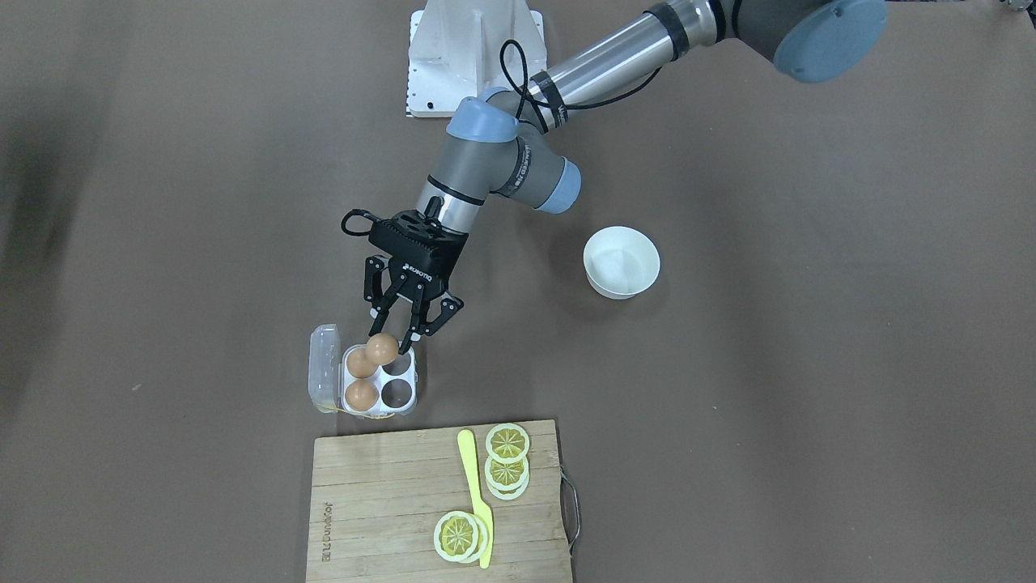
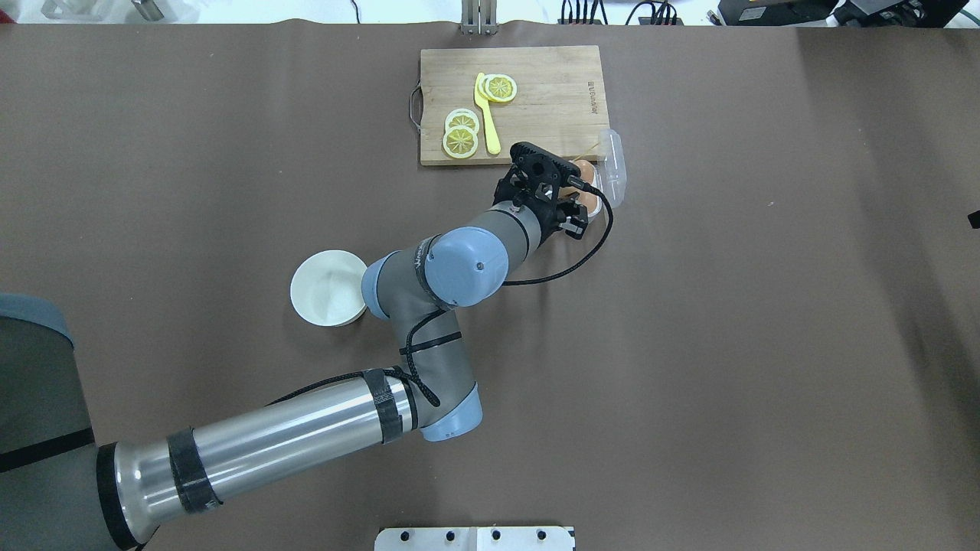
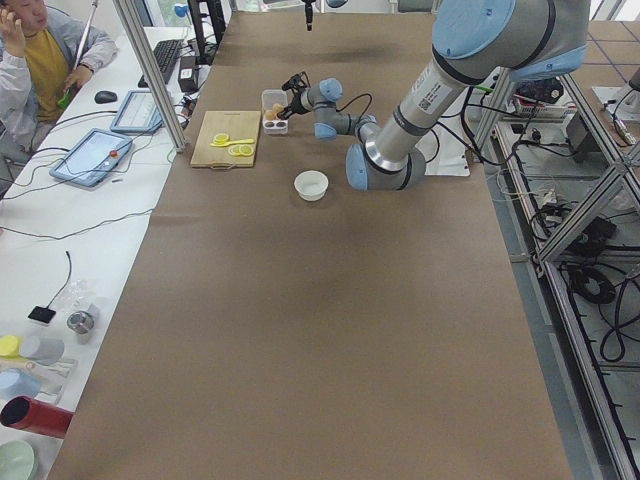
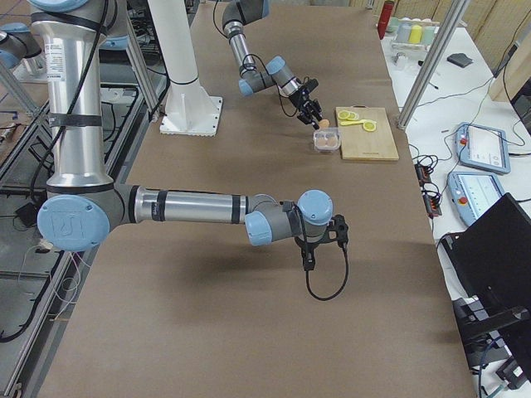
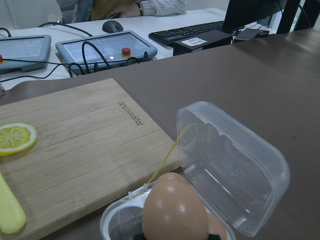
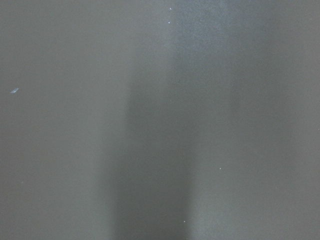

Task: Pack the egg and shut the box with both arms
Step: 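Lower the egg into the empty slot and open the left gripper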

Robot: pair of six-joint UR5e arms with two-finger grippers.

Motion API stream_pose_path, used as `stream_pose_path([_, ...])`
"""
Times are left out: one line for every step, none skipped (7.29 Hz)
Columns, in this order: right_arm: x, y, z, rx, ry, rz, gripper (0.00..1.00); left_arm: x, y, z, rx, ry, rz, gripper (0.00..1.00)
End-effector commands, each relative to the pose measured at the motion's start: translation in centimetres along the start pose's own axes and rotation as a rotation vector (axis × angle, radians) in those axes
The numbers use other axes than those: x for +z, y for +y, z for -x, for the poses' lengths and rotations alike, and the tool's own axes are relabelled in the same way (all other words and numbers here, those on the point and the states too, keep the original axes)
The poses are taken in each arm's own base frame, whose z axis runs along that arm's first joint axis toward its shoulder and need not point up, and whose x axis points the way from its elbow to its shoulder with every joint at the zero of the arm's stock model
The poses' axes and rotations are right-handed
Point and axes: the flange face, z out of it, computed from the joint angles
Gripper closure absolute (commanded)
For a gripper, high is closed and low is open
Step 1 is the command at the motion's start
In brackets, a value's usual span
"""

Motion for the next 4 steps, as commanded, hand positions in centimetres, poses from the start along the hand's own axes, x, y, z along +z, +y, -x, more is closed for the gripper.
stream_pose_path([-0.18, 0.09, 0.20, -0.004, -0.003, -0.003, 0.00, 1.23, 1.77, 1.68, 0.052, -0.027, -0.035, 1.00])
stream_pose_path([-0.14, 0.17, 0.15, -0.003, -0.003, -0.002, 0.00, 1.44, 2.19, 2.00, 0.058, -0.030, -0.034, 1.00])
stream_pose_path([-0.13, 0.18, 0.13, -0.002, -0.003, -0.001, 0.00, 1.47, 2.42, 2.01, 0.058, -0.030, -0.032, 1.00])
stream_pose_path([-0.10, 0.18, 0.09, -0.002, -0.003, -0.001, 0.00, 1.42, 2.49, 1.73, 0.058, -0.026, -0.031, 1.00])
